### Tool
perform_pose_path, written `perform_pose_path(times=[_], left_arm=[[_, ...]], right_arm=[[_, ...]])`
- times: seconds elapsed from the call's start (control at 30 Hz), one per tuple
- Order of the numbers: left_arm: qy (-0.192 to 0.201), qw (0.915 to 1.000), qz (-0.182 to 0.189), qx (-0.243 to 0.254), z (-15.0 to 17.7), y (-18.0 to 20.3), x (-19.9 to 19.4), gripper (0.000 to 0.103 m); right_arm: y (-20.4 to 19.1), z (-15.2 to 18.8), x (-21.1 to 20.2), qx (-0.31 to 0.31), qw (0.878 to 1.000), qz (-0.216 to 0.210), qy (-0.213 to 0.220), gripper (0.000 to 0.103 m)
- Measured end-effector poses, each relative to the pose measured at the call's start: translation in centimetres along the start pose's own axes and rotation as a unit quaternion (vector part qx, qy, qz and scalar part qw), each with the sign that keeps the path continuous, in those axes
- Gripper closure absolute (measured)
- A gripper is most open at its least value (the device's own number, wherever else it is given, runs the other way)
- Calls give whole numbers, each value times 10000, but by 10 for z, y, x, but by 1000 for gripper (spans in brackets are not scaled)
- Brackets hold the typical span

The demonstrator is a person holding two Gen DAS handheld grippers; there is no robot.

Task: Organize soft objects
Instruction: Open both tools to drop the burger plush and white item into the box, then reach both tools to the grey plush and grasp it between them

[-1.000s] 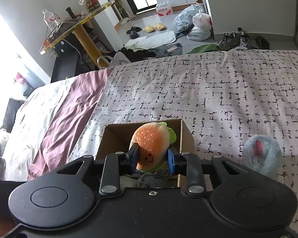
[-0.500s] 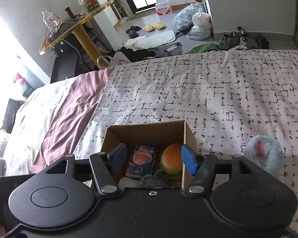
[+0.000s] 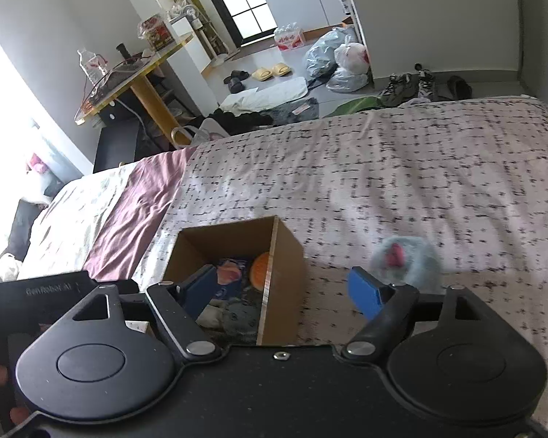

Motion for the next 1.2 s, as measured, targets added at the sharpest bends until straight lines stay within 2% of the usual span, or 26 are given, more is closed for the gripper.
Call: perform_pose_path(times=[0.1,0.17,0.37,0.53,0.7,0.9,1.07,1.2], left_arm=[[63,10000,6,47,4,10,-5,8],[105,9999,-12,107,7,17,-8,3],[120,9995,16,281,15,41,-12,2],[275,9972,-77,688,20,69,-17,2],[277,9961,19,835,24,91,-15,2],[314,9946,-37,985,24,114,-10,3],[420,9935,82,1051,23,131,-5,5],[393,9930,130,1107,22,145,5,5]], right_arm=[[13,5,-7,33,10000,8,11,25],[21,8,-12,67,10000,25,27,25],[46,13,-25,233,9996,51,117,25],[65,15,-33,399,9990,88,180,25],[83,16,-36,512,9984,142,186,25],[106,15,-34,814,9964,65,213,30],[121,16,-26,1058,9943,-94,116,38],[132,16,-19,1233,9921,-198,84,39]])
Point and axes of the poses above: each gripper's, at about its wrist camera, not at the fingertips, and x roughly the way its jaws point, y to its right, z to its underside, the point moved 4 cm from there along x, roughly the way its jaws point, and after that the axes turned 4 degrees about x, right-handed, at the moved point
